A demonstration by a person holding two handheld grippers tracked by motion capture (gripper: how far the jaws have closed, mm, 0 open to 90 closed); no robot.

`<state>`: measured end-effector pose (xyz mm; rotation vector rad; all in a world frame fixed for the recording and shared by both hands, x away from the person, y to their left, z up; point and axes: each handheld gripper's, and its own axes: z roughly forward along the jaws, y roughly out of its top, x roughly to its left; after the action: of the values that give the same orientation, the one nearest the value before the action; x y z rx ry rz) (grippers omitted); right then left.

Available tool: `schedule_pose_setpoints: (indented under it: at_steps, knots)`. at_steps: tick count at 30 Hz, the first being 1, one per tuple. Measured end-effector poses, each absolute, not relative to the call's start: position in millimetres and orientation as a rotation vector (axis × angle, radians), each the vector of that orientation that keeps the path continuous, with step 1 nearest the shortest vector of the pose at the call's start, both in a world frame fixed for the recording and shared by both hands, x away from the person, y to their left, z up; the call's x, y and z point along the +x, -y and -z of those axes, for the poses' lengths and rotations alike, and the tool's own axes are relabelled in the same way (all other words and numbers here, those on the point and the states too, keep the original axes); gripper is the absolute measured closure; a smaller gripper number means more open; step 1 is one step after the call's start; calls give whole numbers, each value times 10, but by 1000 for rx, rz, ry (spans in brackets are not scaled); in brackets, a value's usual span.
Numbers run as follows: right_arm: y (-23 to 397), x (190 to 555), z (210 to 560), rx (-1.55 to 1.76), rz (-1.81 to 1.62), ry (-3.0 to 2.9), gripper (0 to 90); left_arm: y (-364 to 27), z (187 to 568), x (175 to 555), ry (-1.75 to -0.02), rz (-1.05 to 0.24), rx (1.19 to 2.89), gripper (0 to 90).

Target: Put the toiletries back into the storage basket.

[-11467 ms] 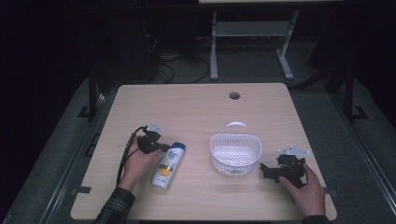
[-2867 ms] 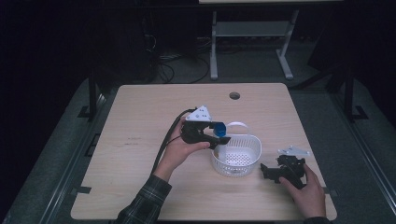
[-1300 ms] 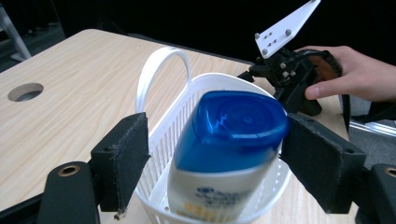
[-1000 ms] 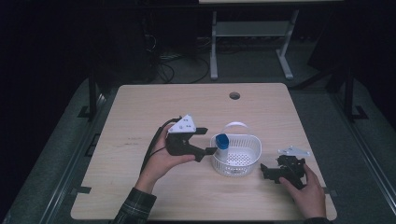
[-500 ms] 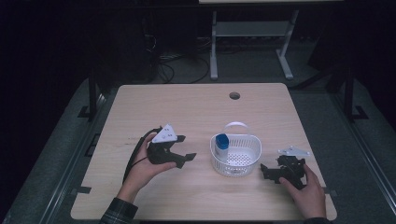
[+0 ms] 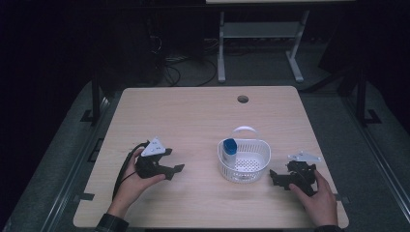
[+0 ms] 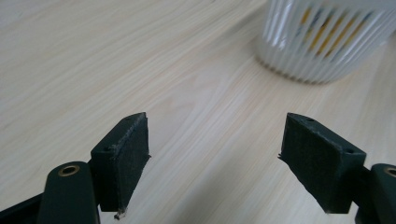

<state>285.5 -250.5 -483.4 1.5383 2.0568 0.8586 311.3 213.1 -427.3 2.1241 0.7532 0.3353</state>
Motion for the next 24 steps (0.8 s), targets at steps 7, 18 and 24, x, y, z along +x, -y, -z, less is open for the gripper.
schedule_pose_setpoints:
  at_steps: [7, 18, 24]
  knots:
    - [2505, 2855, 4834, 1538, -858, -2057, 0, -2344, 4412, 3074, -823, -353, 2171, 230]
    - [2504, 2855, 4834, 1539, -859, -2057, 0, -2595, 4576, 3057, -925, -383, 2244, 229]
    - [2504, 2855, 4834, 1539, -859, -2056, 0, -2630, 4649, 3078, -945, -384, 2273, 229]
